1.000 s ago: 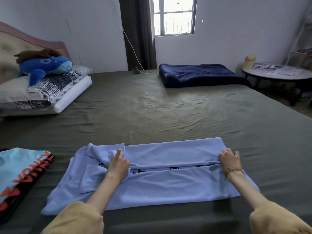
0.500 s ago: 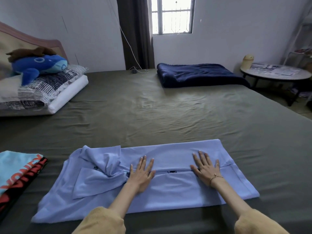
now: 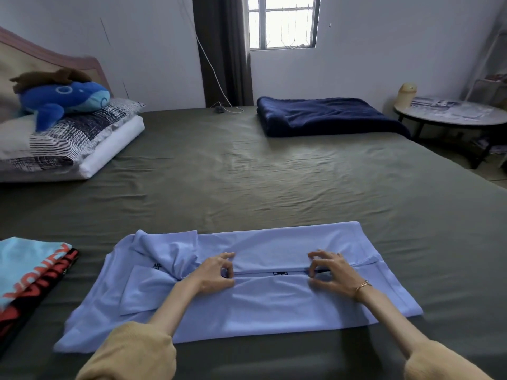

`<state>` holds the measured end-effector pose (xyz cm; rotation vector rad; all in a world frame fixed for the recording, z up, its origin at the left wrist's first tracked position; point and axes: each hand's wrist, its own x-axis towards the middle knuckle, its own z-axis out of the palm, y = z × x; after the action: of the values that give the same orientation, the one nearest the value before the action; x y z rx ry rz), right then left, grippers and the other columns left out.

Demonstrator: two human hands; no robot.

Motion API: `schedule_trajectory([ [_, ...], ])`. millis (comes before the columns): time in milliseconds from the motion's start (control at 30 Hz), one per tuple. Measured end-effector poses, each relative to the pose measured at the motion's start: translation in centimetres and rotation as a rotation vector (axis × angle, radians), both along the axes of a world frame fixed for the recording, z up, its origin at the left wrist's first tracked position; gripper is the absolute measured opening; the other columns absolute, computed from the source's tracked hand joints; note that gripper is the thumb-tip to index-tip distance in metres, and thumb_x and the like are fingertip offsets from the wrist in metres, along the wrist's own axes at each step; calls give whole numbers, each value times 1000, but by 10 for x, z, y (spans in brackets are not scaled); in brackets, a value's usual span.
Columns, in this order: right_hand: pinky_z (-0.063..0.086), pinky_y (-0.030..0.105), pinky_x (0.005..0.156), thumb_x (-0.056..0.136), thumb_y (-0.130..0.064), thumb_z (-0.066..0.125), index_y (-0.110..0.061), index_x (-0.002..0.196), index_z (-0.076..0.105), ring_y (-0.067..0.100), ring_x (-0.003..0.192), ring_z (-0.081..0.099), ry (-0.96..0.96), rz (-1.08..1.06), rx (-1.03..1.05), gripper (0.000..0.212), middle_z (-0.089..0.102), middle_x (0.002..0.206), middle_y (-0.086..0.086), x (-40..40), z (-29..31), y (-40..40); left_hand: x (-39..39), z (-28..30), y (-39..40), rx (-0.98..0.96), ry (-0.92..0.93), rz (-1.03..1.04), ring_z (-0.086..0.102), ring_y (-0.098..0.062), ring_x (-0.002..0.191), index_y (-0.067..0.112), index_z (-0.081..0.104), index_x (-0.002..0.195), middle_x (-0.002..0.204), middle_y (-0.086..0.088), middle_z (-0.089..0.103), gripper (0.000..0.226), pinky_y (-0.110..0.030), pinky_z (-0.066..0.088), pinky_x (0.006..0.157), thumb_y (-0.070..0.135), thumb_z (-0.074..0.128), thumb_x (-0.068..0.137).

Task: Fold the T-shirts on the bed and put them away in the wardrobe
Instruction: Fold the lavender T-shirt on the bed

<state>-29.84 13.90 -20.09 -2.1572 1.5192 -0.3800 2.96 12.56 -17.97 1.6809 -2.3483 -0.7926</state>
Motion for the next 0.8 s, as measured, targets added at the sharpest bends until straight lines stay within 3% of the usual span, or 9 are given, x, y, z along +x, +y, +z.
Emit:
schedule_trajectory([
  [167,32,46,105,76,-41,67,-44,71,48,13,109,56,-9,0,-28,19,51,127,-4,3,-3,-6,4,-6,-2,-80,-20,-31,41,-5,131,11,50,75,143,1,46,15,-13,32,86,14,53,89],
  [233,37,47,100,81,-28,69,-32,74,56,13,102,59,-28,6,-41,16,53,123,-2,1,-6,-8,2,-8,0,-134,12,-16,56,-10,107,10,46,77,113,1,61,17,-24,39,85,14,49,94],
  [333,42,49,95,86,-29,63,-18,83,60,14,98,60,-61,-20,-103,12,56,112,-4,-1,-11,-9,-3,-7,4,-213,28,-23,45,-13,72,10,44,83,79,6,48,13,-26,35,72,12,45,96],
  [400,38,47,99,86,-47,47,-16,95,59,13,101,58,-4,-30,-148,34,56,112,-6,1,-8,-5,-3,-10,7,-235,2,-22,50,-17,85,10,46,96,96,1,54,6,-24,35,74,16,44,95],
  [467,21,44,112,86,-59,32,-21,122,49,6,127,42,105,-39,-110,55,45,133,-13,4,-8,0,-1,-20,10,-199,-106,14,48,-20,118,14,44,123,129,0,52,41,-30,35,96,40,29,95],
  [533,-2,44,115,75,-81,4,-27,148,16,-5,139,3,249,-12,-76,92,8,150,-23,5,-13,4,2,-34,13,-317,-273,-31,24,-11,143,20,28,147,155,8,25,81,-36,9,117,62,-5,86],
  [633,-15,44,113,43,-81,-40,-31,139,-21,-4,135,-20,375,-23,-65,110,-22,146,-19,4,-18,7,5,-45,15,-401,-366,-63,1,-12,145,24,4,149,154,10,-2,98,-39,-15,113,68,-36,70],
  [700,-14,44,113,39,-78,-44,-31,136,-23,-4,133,-21,378,-51,-44,110,-22,148,-17,5,-16,10,6,-43,18,-285,-360,-49,-20,-9,138,28,-9,148,149,13,-20,111,-38,-16,113,70,-47,52],
  [800,-12,47,113,36,-76,-47,-31,141,-20,-4,134,-20,402,-88,-56,117,-17,154,-13,6,-12,9,4,-37,18,-284,-381,-67,-21,-9,138,30,-5,150,152,10,-18,119,-38,-12,115,70,-49,47],
])
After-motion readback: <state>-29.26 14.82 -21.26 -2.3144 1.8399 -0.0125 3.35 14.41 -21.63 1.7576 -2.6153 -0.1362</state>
